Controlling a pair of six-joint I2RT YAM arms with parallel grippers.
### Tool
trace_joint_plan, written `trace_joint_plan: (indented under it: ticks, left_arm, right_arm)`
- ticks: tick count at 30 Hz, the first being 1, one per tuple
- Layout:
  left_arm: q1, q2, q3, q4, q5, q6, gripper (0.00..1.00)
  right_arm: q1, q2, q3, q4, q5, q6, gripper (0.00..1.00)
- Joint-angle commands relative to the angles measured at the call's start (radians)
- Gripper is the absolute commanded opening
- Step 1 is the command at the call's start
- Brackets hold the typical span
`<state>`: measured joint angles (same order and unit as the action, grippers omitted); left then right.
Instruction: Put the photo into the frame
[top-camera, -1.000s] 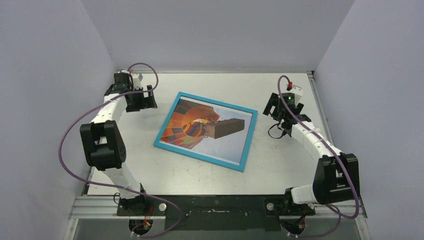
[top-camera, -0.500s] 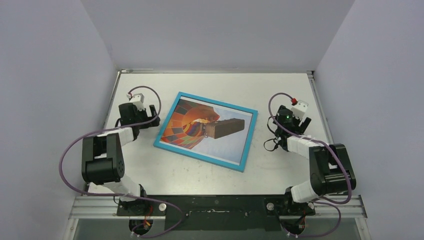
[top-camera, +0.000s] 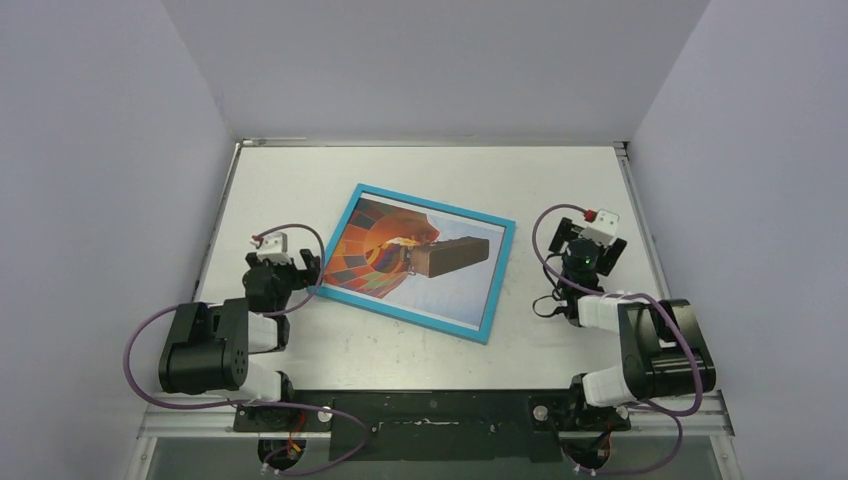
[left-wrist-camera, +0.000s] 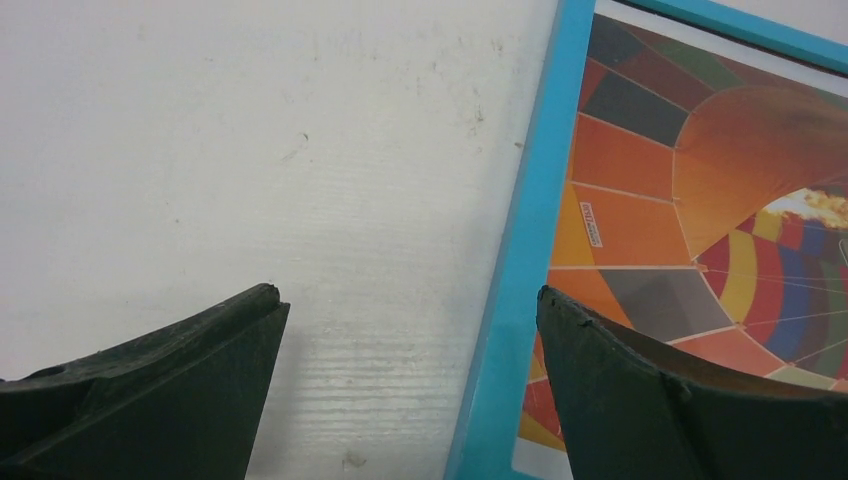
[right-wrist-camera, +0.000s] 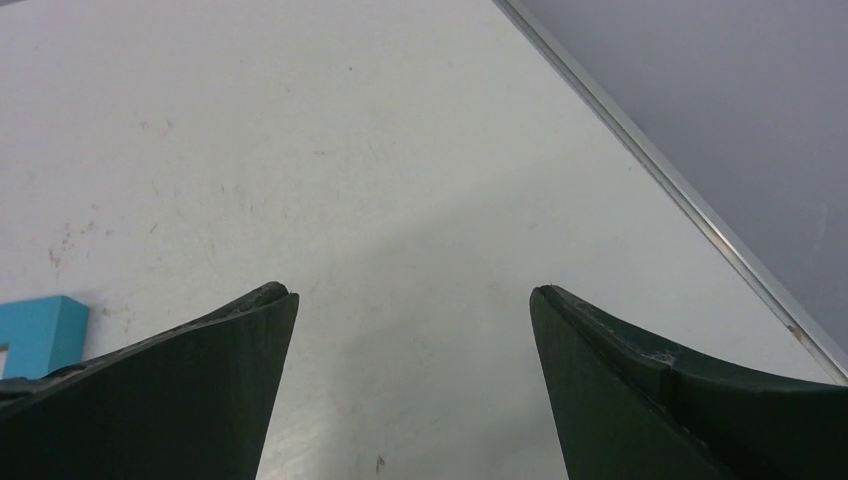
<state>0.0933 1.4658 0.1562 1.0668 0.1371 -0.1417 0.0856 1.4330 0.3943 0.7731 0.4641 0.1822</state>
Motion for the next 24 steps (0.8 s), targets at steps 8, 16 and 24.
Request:
trace_joint_plan:
  ticks: [8,16,24]
  left_arm:
    - [-0.051,0.001,0.085,0.061,-0.094,0.045,0.96]
    - [-0.065,0.004,0.088,0.061,-0.115,0.054,0.96]
    - [-0.069,0.006,0.094,0.054,-0.124,0.057,0.96]
  right_arm:
    - [0.024,0.199,-0.229,0.629,-0.097,-0.111,0.9]
    - [0.024,0.175,-0.156,0.458,-0.09,-0.093,0.9]
    - [0.023,0.18,-0.158,0.471,-0.089,-0.099,0.9]
